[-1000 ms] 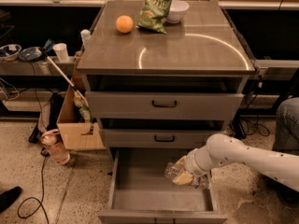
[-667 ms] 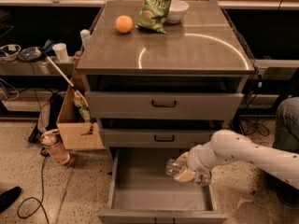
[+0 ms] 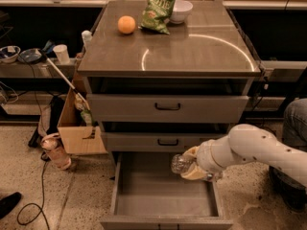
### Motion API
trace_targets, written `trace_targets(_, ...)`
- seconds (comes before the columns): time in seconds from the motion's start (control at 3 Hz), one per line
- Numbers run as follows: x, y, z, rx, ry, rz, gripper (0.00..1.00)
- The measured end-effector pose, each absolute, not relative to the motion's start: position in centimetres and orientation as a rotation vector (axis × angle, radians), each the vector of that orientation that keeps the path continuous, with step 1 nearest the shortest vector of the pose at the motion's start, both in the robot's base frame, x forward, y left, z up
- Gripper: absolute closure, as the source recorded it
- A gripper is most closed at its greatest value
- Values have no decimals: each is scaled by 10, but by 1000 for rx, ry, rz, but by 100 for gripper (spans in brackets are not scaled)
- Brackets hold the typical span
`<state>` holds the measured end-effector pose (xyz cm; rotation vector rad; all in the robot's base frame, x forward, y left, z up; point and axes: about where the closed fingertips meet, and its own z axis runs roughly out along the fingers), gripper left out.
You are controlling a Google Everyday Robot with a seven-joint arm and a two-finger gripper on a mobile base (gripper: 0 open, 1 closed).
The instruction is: Pick water bottle from bottom drawer and place on counter
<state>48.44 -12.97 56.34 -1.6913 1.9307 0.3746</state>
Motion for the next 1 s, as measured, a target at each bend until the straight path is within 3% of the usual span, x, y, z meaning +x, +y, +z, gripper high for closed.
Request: trace_targets(1.0,479,-121,625,-1732,1811,301,100)
